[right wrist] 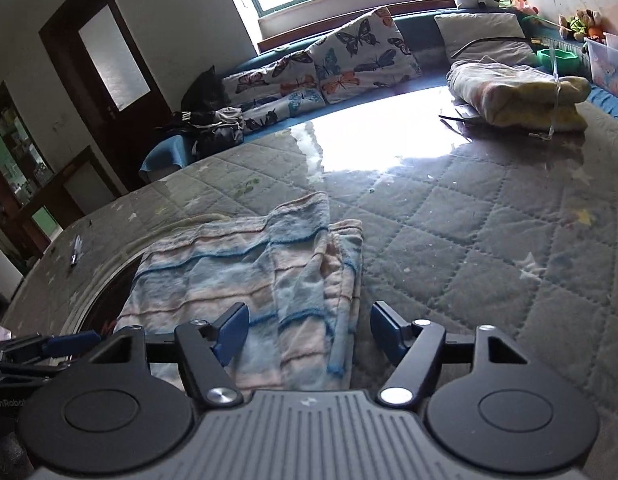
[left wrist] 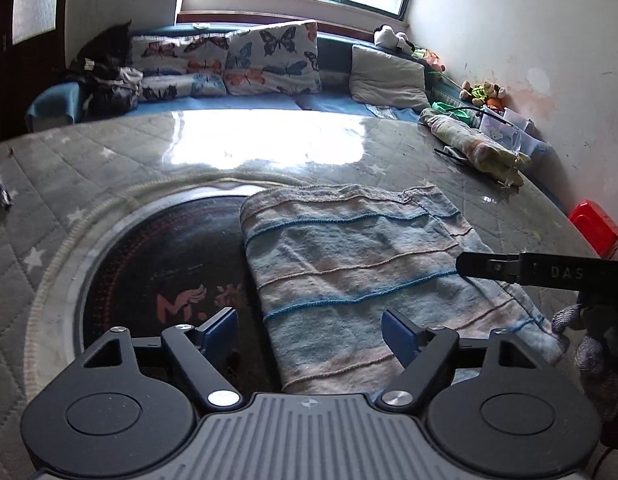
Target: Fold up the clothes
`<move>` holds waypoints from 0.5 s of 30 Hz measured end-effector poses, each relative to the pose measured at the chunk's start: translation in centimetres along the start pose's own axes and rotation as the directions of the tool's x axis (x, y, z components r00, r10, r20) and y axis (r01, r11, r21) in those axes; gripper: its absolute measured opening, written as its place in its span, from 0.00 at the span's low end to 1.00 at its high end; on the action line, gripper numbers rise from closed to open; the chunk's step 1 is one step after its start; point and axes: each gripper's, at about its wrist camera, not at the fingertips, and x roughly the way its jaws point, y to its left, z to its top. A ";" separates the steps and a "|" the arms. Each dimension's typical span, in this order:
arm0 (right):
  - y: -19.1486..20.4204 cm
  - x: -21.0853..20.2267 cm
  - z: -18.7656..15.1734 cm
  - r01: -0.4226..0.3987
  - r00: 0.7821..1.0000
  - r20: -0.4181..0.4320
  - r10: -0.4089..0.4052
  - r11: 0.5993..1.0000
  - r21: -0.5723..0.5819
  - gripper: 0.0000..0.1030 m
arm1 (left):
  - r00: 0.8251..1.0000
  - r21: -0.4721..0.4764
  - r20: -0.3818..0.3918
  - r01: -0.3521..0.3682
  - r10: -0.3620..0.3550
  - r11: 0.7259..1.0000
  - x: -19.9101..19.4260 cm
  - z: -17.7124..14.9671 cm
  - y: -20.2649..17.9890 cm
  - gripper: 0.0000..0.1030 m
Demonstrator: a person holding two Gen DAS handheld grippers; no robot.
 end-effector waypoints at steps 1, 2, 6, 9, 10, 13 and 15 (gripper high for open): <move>0.0 0.1 0.1 -0.004 1.000 -0.001 0.004 1.000 -0.002 0.67 | 1.000 -0.007 -0.009 0.006 -0.006 1.000 0.2 0.0 0.1 0.74; 0.0 0.1 0.1 -0.007 1.000 -0.003 0.007 1.000 -0.006 0.66 | 1.000 -0.013 -0.018 0.010 -0.010 1.000 0.4 0.0 0.2 0.73; 0.0 0.2 0.0 -0.055 0.998 -0.015 0.055 0.998 -0.004 0.48 | 0.999 -0.034 -0.045 0.029 -0.031 0.999 1.0 0.1 0.4 0.59; -0.5 0.2 0.0 -0.078 0.997 -0.012 0.078 0.997 0.026 0.33 | 0.998 -0.045 -0.050 0.041 -0.043 0.998 1.0 0.3 0.5 0.48; -0.7 0.2 -0.1 -0.087 0.996 -0.008 0.088 0.995 0.040 0.28 | 0.998 -0.046 -0.050 0.041 -0.043 0.998 1.0 0.4 0.5 0.44; -1.1 -0.3 -0.3 -0.108 0.994 0.012 0.108 0.992 0.068 0.19 | 0.998 -0.049 -0.047 0.042 -0.044 0.998 0.8 0.7 0.7 0.28; -1.2 -0.8 -0.5 -0.119 0.993 0.030 0.117 0.990 0.079 0.17 | 0.998 -0.045 -0.039 0.042 -0.044 0.998 0.5 0.9 0.6 0.21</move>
